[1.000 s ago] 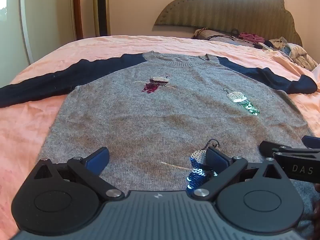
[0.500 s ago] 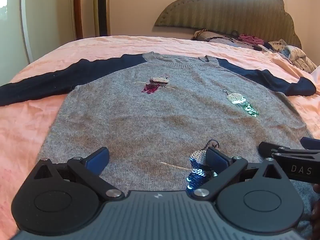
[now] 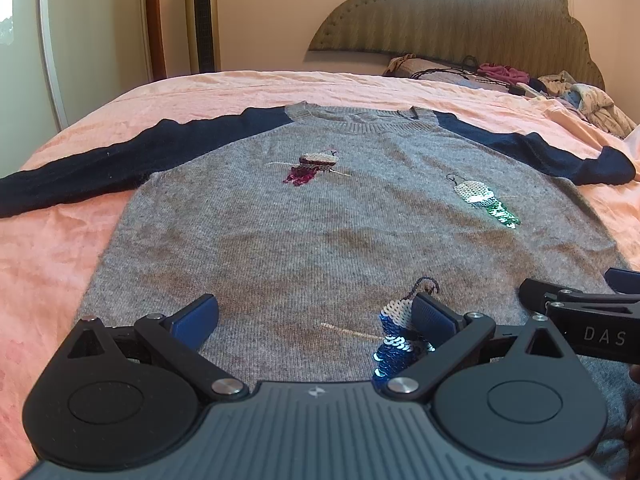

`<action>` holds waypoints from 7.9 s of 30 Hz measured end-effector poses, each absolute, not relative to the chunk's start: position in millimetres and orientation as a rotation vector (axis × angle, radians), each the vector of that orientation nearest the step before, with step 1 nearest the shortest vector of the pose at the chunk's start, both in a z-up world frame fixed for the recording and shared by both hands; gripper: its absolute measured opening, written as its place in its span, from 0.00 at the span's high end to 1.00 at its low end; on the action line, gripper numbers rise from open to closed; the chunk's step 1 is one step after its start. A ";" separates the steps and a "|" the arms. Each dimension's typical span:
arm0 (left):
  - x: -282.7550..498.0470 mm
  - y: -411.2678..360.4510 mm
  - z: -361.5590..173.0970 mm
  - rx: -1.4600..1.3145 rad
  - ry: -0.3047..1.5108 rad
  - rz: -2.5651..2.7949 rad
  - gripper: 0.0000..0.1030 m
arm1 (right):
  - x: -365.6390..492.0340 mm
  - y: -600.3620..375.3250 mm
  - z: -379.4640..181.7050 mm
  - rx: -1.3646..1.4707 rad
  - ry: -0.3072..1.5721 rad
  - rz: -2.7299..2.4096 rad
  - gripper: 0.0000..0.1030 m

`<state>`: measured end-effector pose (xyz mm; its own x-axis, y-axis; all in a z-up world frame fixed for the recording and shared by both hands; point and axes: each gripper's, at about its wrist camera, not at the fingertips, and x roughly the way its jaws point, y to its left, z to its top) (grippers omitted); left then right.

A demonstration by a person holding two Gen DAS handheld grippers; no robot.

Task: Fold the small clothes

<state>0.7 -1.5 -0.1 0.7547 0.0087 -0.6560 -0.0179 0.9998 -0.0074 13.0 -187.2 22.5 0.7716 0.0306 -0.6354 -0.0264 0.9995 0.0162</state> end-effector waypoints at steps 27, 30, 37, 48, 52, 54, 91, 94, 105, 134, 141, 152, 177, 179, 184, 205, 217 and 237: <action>0.5 -2.6 -0.1 -0.012 0.714 0.015 0.00 | 13.0 -187.0 22.4 0.005 0.689 0.030 0.00; 0.5 -2.8 -0.1 -0.012 0.714 0.015 0.00 | 13.1 -186.9 22.4 0.005 0.689 0.030 0.00; 0.4 -2.8 -0.1 -0.012 0.713 0.015 0.00 | 13.1 -186.9 22.4 0.005 0.689 0.030 0.00; 0.3 -2.9 -0.2 -0.012 0.713 0.015 0.00 | 12.8 -187.1 22.3 0.004 0.689 0.030 0.00; 0.3 -2.6 -0.2 -0.013 0.713 0.015 0.00 | 12.8 -187.1 22.3 0.004 0.689 0.030 0.00; 0.3 -2.6 -0.2 -0.012 0.713 0.015 0.00 | 12.8 -187.2 22.4 0.004 0.689 0.030 0.00; 0.1 -3.4 0.5 -0.016 0.712 0.014 0.00 | 202.1 -510.9 59.7 0.663 0.582 -0.280 0.17; 0.1 -3.4 0.5 -0.017 0.712 0.013 0.00 | 244.0 -497.0 57.9 0.504 0.681 -0.298 0.17; -0.4 -2.5 1.4 -0.034 0.706 0.007 0.00 | 261.7 -513.0 39.1 0.486 0.729 -0.380 0.88; 19.0 43.1 30.1 -0.412 0.748 -0.125 0.00 | 107.4 -250.0 42.8 0.552 0.707 0.441 0.48; 122.1 74.8 9.2 -0.878 0.893 -0.204 0.01 | 83.7 -269.1 15.1 0.512 0.631 0.418 0.39; 154.1 6.3 58.7 -0.305 0.775 -0.123 0.91 | 88.6 -277.8 10.0 0.586 0.619 0.462 0.33; 164.8 47.5 22.0 -0.232 0.725 -0.015 0.32 | 213.3 -241.7 58.0 0.282 0.670 0.290 0.04; 164.7 48.1 17.9 -0.195 0.709 -0.043 0.32 | 227.9 -234.5 34.1 0.162 0.732 0.254 0.03; 136.8 61.9 24.7 -0.171 0.650 -0.020 0.32 | 220.4 -217.7 18.5 -0.033 0.682 0.265 0.00; 66.2 403.3 11.9 -0.978 0.389 0.666 0.78 | 218.8 -217.9 20.4 -0.036 0.676 0.263 0.00; 111.2 196.9 79.9 -0.301 0.335 0.388 0.95 | 218.9 -219.1 21.3 -0.019 0.674 0.267 0.00; 64.4 75.2 39.9 -0.267 0.593 -0.130 0.21 | 218.3 -222.0 24.0 -0.001 0.675 0.271 0.00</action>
<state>64.4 75.2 39.9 0.8225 -0.1971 -0.5336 0.0445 0.9575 -0.2850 218.3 -222.0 24.0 0.7471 0.2477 -0.6168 -0.2483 0.9648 0.0867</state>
